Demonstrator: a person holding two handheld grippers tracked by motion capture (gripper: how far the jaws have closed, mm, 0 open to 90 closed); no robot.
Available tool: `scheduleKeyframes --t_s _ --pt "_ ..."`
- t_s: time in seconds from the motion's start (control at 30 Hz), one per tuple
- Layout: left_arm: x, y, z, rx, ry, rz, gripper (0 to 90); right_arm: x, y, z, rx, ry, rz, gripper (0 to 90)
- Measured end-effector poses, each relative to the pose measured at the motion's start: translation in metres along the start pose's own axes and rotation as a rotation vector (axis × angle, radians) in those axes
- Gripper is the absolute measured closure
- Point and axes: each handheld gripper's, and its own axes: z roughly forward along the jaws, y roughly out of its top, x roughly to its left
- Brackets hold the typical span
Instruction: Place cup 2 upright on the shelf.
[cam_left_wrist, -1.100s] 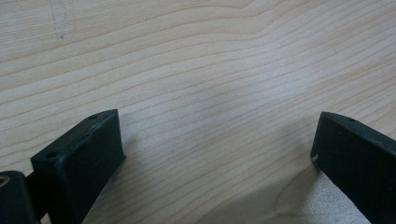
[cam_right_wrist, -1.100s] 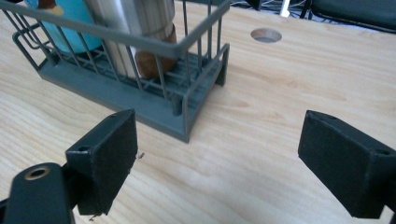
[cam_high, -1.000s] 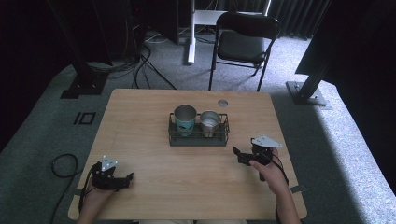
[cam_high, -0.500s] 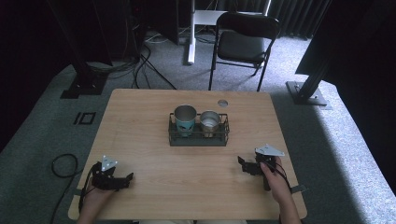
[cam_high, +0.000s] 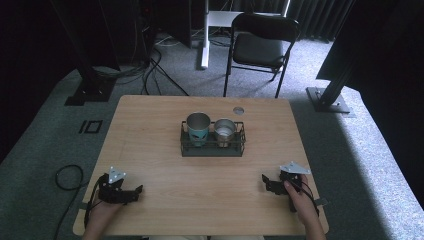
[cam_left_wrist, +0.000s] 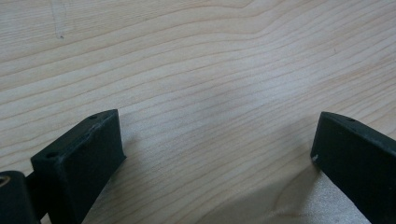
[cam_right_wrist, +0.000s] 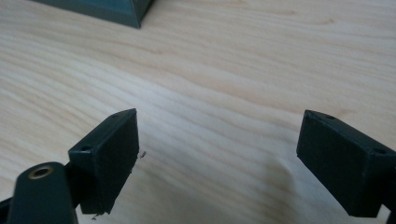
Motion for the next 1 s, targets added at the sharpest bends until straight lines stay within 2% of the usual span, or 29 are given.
scheduleKeyframes --t_s 0.27,0.37,0.6,0.8,1.0 --pt "0.000 0.000 0.000 0.000 0.000 0.000 2.8 -0.006 -0.010 -0.009 0.031 -0.028 -0.005 12.6" --pt "0.000 0.000 0.000 0.000 0.000 0.000 2.8 -0.007 -0.013 -0.013 0.037 -0.034 0.009 12.6" --pt "0.000 0.000 0.000 0.000 0.000 0.000 2.8 -0.005 -0.020 -0.020 0.072 -0.040 0.006 11.8" --pt "0.000 0.000 0.000 0.000 0.000 0.000 2.8 -0.004 -0.024 -0.024 0.077 -0.067 0.019 11.8" --pt "0.000 0.000 0.000 0.000 0.000 0.001 2.8 -0.005 -0.026 -0.026 0.084 -0.066 0.045 11.8"
